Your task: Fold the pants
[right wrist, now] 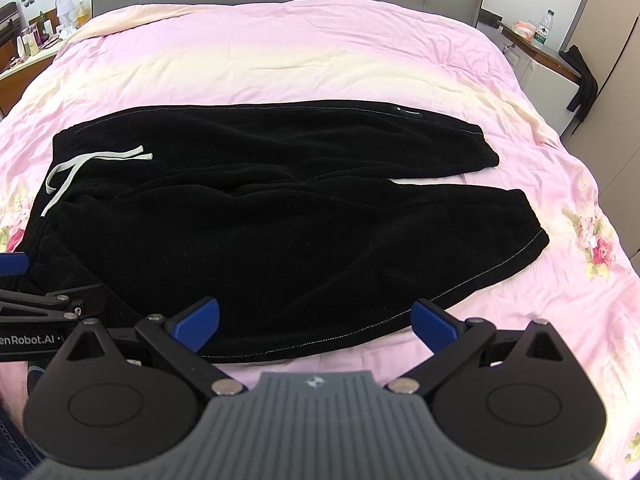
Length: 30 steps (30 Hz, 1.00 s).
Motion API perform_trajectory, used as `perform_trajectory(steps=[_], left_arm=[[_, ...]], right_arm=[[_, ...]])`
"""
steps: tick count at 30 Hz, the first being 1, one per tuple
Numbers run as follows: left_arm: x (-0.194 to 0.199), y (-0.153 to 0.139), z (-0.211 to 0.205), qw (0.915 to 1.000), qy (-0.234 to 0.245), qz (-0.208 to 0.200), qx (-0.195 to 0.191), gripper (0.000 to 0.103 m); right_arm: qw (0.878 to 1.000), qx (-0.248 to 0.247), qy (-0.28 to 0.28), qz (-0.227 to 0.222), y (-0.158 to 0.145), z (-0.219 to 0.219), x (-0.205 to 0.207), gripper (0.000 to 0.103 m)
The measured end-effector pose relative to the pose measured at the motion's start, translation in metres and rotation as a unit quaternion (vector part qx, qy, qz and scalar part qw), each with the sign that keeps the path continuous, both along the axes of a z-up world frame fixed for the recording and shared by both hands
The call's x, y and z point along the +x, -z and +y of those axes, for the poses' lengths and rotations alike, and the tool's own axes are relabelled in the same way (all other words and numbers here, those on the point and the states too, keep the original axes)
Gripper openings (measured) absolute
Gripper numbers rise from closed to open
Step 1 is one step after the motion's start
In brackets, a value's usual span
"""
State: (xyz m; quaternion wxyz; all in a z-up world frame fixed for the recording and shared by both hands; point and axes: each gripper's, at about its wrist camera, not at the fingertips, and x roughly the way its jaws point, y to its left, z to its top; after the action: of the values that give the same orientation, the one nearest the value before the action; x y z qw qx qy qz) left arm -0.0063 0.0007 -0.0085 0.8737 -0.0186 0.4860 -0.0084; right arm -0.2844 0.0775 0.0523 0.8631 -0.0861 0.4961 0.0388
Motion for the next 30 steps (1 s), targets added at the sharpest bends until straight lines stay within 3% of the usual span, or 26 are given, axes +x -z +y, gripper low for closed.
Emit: perform_trajectory(steps=[30], left_arm=[[-0.0025, 0.0007, -0.0025, 1.0, -0.003, 0.003, -0.005, 0.103]], right_arm=[[1.0, 0.001, 0.003, 0.002, 0.0034, -0.0021, 0.001, 0.098]])
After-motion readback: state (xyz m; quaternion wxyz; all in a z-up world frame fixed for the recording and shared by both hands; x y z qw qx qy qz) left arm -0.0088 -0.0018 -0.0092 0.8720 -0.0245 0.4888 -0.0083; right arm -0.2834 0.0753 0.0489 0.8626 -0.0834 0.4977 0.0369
